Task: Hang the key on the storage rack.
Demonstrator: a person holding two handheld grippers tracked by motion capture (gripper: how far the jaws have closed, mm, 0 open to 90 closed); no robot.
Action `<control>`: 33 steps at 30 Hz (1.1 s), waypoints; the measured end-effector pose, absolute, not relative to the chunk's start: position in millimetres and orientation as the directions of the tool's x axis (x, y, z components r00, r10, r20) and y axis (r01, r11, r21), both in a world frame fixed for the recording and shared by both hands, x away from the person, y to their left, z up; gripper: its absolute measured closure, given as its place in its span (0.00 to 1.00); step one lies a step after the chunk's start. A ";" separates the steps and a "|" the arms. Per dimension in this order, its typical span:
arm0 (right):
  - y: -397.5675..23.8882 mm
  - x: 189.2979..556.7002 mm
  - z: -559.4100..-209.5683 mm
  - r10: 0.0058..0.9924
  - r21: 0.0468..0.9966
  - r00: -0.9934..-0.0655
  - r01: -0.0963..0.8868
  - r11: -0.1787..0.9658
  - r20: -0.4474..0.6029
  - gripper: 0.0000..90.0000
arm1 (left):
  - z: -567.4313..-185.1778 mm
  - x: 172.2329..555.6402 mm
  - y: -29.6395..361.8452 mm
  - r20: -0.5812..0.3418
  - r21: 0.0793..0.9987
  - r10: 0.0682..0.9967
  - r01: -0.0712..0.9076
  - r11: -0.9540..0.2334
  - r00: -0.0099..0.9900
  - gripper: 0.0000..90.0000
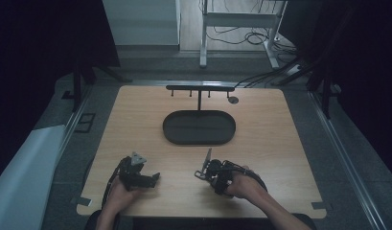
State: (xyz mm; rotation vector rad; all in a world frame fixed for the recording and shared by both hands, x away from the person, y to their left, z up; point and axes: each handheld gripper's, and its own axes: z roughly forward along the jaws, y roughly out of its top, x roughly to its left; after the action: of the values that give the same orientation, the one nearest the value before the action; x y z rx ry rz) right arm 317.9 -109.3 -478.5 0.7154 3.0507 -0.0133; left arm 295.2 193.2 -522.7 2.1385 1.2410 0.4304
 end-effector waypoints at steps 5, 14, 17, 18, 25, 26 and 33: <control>-110.3 317.3 -474.7 0.426 -0.001 -0.904 0.426 0.905 -0.021 0.54 | -522.7 295.0 193.1 -0.030 0.657 0.864 0.662 -0.362 0.503 0.00; -113.7 323.4 -455.0 0.428 0.040 -0.904 0.428 0.903 0.016 0.54 | -522.8 295.1 193.0 -0.030 0.658 0.864 0.660 -0.361 0.502 0.00; -116.9 327.3 -445.5 0.436 0.056 -0.900 0.437 0.898 0.023 0.54 | -522.8 295.1 193.0 -0.030 0.659 0.864 0.660 -0.361 0.502 0.00; -116.9 327.3 -445.5 0.436 0.056 -0.900 0.437 0.898 0.023 0.54 | -522.8 295.1 193.0 -0.030 0.659 0.864 0.660 -0.361 0.502 0.00; -124.9 335.8 -428.6 0.456 0.074 -0.889 0.458 0.886 0.036 0.54 | -522.8 295.1 193.0 -0.030 0.659 0.864 0.660 -0.361 0.502 0.00; -125.9 336.9 -426.2 0.461 0.077 -0.887 0.463 0.883 0.039 0.54 | -522.8 295.1 193.0 -0.030 0.659 0.864 0.660 -0.361 0.502 0.00; -133.5 345.5 -412.7 0.482 0.086 -0.875 0.483 0.871 0.039 0.54 | -523.0 295.2 192.9 -0.029 0.660 0.864 0.659 -0.360 0.502 0.00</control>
State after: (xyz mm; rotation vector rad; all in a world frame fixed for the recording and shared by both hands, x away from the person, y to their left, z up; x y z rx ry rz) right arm 345.5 -133.5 -412.7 0.7876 3.0541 0.1470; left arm 295.2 192.9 -523.0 2.1317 1.2427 0.4334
